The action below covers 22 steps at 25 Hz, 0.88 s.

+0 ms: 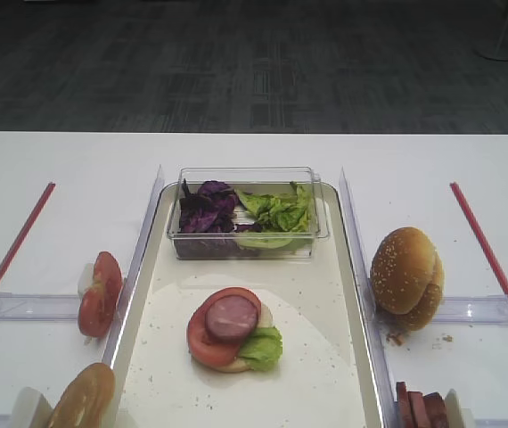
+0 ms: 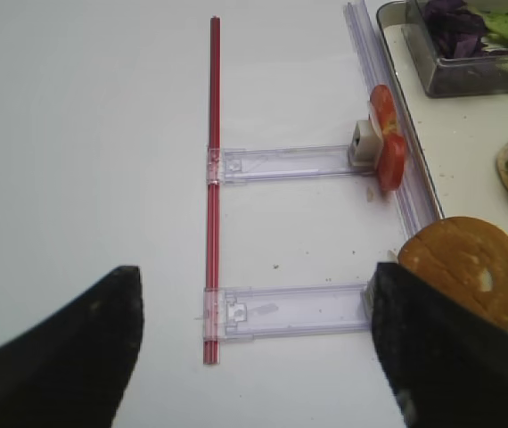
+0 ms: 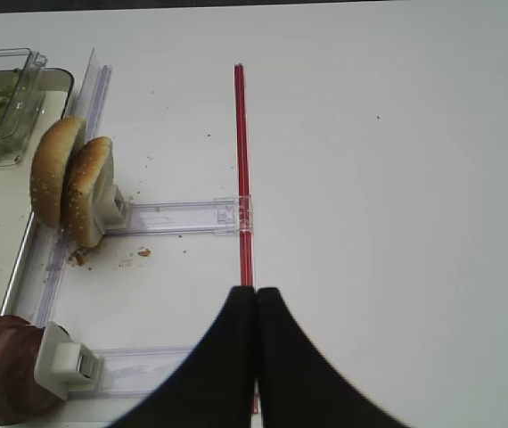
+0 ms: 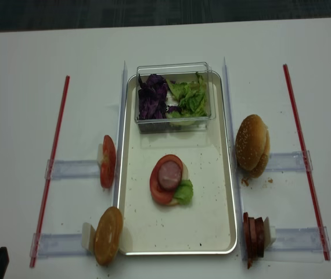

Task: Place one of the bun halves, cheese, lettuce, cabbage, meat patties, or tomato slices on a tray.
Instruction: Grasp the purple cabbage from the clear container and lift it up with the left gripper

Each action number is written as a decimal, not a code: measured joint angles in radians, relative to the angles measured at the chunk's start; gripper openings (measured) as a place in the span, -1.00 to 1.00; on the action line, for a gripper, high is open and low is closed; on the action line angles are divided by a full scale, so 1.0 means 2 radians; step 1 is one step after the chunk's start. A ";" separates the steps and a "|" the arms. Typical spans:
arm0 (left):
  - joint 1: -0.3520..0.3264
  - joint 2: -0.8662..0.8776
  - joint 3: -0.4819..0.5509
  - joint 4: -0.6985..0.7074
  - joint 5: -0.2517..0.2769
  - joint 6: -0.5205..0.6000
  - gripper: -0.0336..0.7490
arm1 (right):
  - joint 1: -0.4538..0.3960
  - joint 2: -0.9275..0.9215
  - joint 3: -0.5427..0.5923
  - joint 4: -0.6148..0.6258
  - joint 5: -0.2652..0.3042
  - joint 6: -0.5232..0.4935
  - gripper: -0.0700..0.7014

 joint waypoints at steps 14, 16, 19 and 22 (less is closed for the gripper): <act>0.000 0.000 0.000 0.000 0.000 0.000 0.35 | 0.000 0.000 0.000 0.000 0.000 0.001 0.13; 0.000 0.000 0.000 0.000 0.000 0.000 0.35 | 0.000 0.000 0.000 0.000 0.000 0.001 0.13; 0.000 0.000 0.000 0.000 0.000 0.000 0.35 | 0.000 0.000 0.000 0.000 0.000 0.001 0.13; 0.000 0.000 0.000 0.000 0.000 0.000 0.35 | 0.000 0.000 0.000 0.000 0.000 0.001 0.13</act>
